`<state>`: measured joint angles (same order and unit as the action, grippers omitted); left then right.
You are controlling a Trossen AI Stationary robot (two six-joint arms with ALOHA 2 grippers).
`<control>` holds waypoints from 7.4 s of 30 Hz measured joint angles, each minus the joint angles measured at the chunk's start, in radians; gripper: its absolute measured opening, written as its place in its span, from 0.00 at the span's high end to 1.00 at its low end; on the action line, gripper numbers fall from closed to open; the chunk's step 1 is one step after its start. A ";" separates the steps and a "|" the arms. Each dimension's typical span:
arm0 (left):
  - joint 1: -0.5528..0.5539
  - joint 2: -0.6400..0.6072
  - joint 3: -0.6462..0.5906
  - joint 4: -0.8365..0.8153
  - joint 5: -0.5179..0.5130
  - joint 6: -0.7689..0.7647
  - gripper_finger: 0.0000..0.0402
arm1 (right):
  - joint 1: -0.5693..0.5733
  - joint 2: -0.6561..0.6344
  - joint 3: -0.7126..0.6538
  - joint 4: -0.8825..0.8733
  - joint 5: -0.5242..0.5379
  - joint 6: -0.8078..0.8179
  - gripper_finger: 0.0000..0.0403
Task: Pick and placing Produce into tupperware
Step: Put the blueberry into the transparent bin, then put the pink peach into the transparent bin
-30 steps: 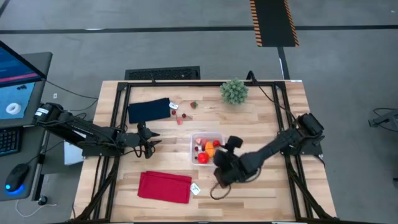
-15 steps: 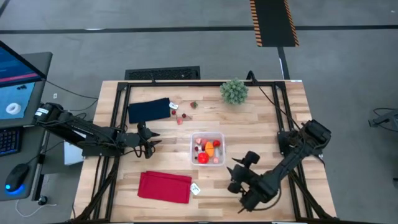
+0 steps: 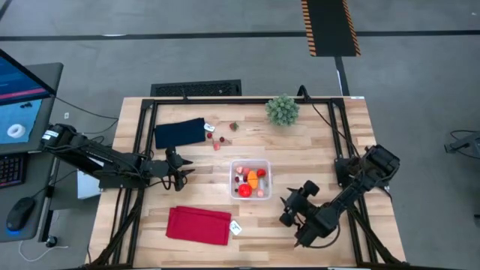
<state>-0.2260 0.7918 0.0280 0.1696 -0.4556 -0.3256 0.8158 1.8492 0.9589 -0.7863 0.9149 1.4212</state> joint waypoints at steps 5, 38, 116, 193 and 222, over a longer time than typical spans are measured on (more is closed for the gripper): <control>0.000 0.000 0.000 0.000 0.000 0.000 0.64 | -0.017 0.000 -0.085 0.169 -0.040 -0.093 0.42; 0.000 0.000 0.000 -0.001 0.000 0.000 0.64 | -0.199 -0.340 -0.451 1.125 -0.425 -1.112 0.42; 0.000 0.000 0.000 -0.001 0.000 0.000 0.64 | -0.640 0.049 -0.750 1.974 -0.914 -1.223 0.42; 0.000 0.000 0.000 0.000 0.000 0.000 0.64 | -0.655 -0.499 -0.666 1.444 -0.779 -1.291 0.79; 0.000 0.000 0.000 0.000 0.000 0.000 0.64 | -0.655 -0.358 -0.305 0.918 -0.731 -1.246 0.50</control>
<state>-0.2260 0.7918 0.0280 0.1691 -0.4553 -0.3256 0.1612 1.4910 0.6540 0.1318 0.1838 0.1757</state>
